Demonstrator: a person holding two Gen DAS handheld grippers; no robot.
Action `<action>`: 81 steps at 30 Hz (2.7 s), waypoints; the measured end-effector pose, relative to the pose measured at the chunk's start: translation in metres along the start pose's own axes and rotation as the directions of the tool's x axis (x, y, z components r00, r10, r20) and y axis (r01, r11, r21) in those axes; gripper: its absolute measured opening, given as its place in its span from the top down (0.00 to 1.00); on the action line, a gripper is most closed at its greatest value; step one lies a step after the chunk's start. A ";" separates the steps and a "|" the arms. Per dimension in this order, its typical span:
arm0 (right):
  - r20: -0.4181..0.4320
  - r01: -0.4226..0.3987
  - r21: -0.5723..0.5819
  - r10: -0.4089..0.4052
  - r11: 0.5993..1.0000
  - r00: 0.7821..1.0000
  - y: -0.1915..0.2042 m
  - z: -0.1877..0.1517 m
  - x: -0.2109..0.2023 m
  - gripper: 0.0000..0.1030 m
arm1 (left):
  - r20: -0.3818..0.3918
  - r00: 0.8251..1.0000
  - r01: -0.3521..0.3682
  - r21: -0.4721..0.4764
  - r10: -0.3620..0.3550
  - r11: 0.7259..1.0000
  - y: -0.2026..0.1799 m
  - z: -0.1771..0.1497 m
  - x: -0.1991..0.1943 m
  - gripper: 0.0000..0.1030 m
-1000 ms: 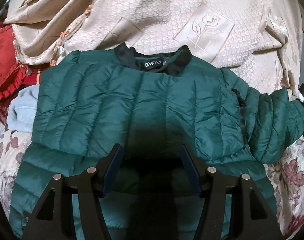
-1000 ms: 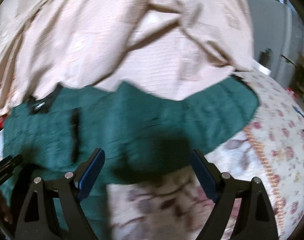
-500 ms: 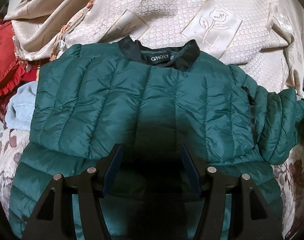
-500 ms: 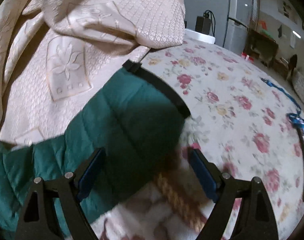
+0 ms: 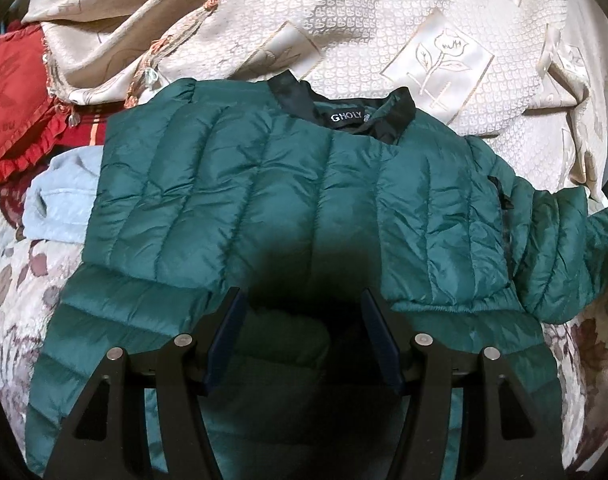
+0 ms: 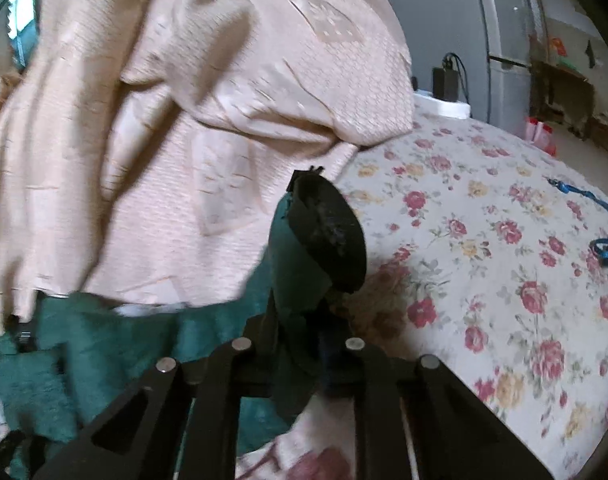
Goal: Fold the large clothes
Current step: 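Move the right gripper to the other sleeve cuff and close on it, then fold the held sleeve across the jacket body and open the right gripper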
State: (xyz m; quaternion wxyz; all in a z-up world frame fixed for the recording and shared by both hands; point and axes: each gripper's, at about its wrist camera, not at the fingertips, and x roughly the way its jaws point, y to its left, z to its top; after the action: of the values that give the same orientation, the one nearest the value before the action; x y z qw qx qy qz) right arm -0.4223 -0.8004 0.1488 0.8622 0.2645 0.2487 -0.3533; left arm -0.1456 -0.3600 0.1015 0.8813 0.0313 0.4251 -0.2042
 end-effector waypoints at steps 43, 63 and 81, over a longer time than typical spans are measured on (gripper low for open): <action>-0.440 -0.687 -0.248 0.552 0.683 0.708 0.391 -0.147 -0.012 0.89 | 0.066 0.998 0.011 -0.156 0.000 0.988 0.100 -0.026 -0.050 0.58; -0.641 -0.678 -0.287 0.391 0.677 0.661 0.464 -0.217 0.035 0.66 | 0.033 0.999 0.004 -0.229 0.003 0.973 0.157 -0.054 -0.050 0.58; -0.360 -0.493 -0.195 0.405 0.848 0.840 0.247 -0.116 -0.045 0.26 | 0.051 0.998 0.059 -0.246 -0.048 0.968 0.123 0.018 -0.015 0.57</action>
State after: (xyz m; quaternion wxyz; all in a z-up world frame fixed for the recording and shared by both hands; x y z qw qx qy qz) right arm -0.2961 -0.5547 0.1605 0.9005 0.2426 0.3566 -0.0552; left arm -0.0933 -0.2470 0.1094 0.8818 -0.0945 0.4281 -0.1738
